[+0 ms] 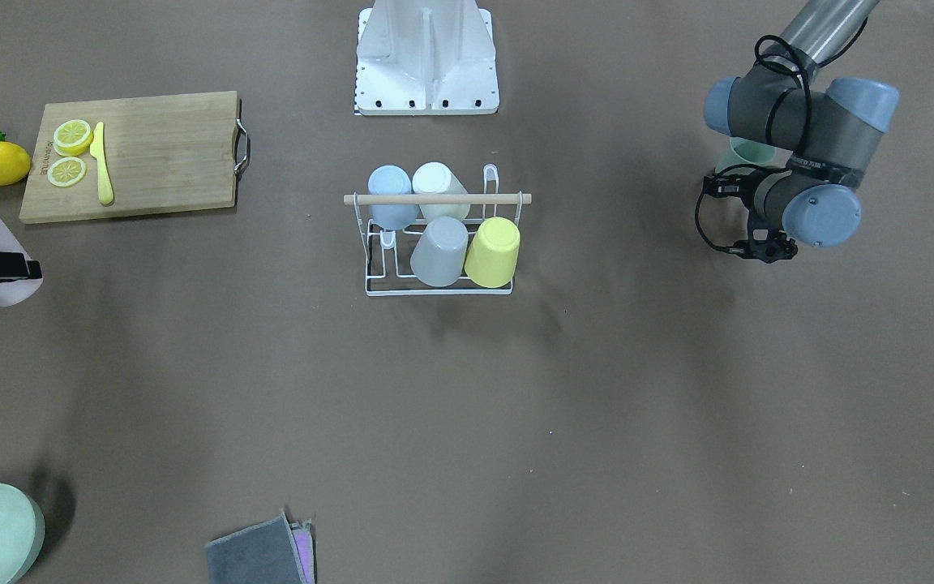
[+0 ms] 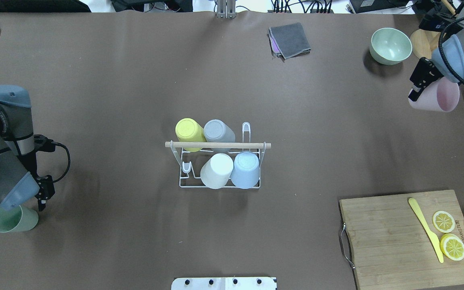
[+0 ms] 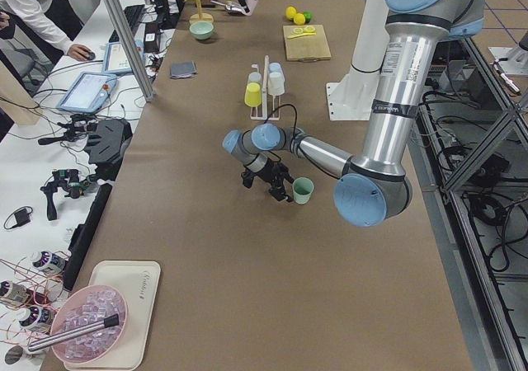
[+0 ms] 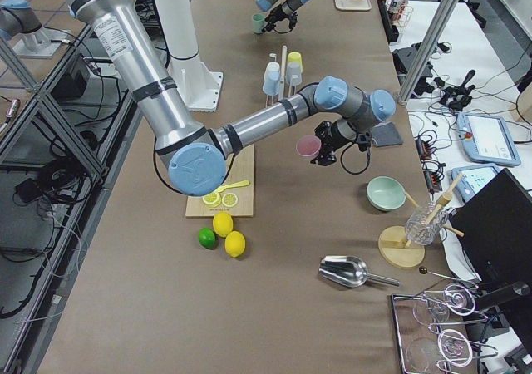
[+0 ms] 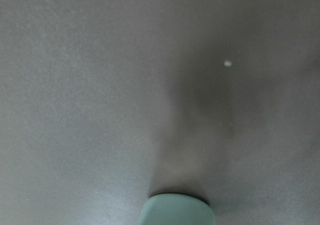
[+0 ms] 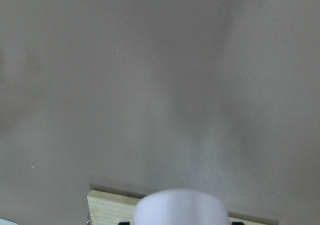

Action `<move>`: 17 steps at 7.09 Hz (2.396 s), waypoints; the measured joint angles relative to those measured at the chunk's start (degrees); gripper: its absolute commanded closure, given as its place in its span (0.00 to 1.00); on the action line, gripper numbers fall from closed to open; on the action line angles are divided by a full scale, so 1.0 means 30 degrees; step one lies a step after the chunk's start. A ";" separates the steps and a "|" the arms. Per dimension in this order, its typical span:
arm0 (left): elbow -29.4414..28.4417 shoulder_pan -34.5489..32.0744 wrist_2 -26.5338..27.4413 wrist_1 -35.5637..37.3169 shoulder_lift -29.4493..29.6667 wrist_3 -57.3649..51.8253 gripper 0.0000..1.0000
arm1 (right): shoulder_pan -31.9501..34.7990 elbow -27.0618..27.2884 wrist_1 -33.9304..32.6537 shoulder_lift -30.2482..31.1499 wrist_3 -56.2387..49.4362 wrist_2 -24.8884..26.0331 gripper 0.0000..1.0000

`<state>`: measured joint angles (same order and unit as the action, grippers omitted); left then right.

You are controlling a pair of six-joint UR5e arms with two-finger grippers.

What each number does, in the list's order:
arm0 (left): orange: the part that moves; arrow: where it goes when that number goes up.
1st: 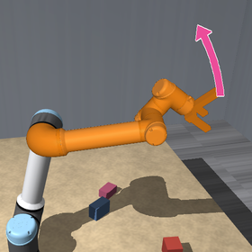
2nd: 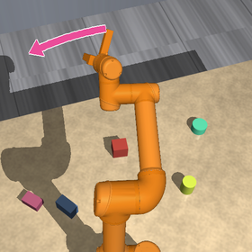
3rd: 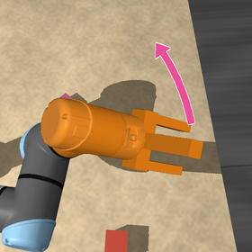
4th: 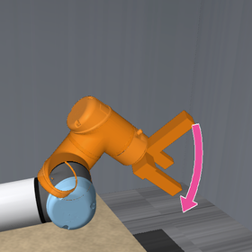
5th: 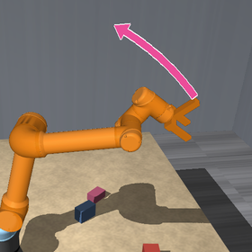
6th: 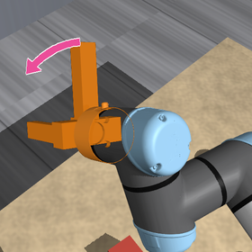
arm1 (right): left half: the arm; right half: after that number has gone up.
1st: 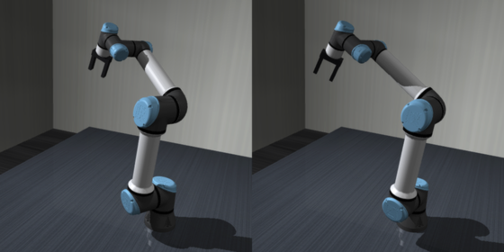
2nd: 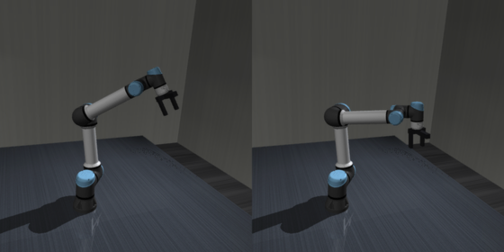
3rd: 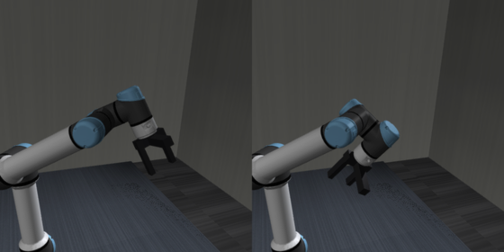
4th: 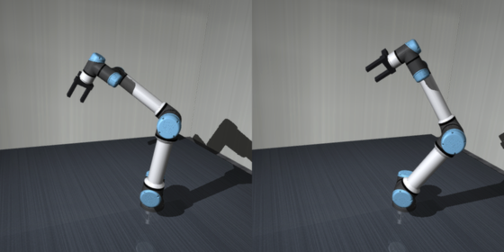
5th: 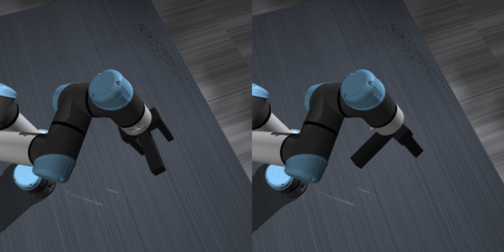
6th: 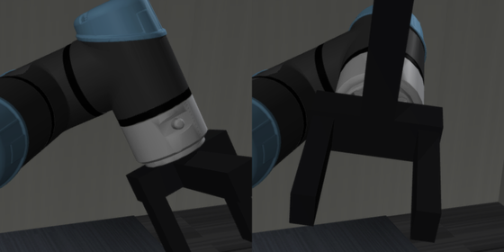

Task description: Place cup on cup holder

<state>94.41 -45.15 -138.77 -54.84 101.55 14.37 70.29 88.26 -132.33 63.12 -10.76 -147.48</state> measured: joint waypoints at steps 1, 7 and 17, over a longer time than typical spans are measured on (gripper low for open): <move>-0.0018 0.0196 -0.0039 0.0007 -0.0089 0.0008 0.02 | -0.0001 0.0131 0.1132 0.0624 -0.0070 -0.0223 0.73; 0.0048 0.0845 -0.0154 0.0069 -0.0527 -0.0013 0.03 | -0.0471 -0.0694 1.0556 0.3371 -0.0170 -0.0278 0.73; 0.1316 0.1712 -0.0668 0.0191 -0.2017 -0.0883 0.58 | 0.0263 -0.1807 2.1834 0.5103 -0.0841 -0.8067 0.77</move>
<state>98.36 -40.02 -140.77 -54.27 95.50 11.72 71.08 82.84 -66.83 78.43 -13.29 -171.68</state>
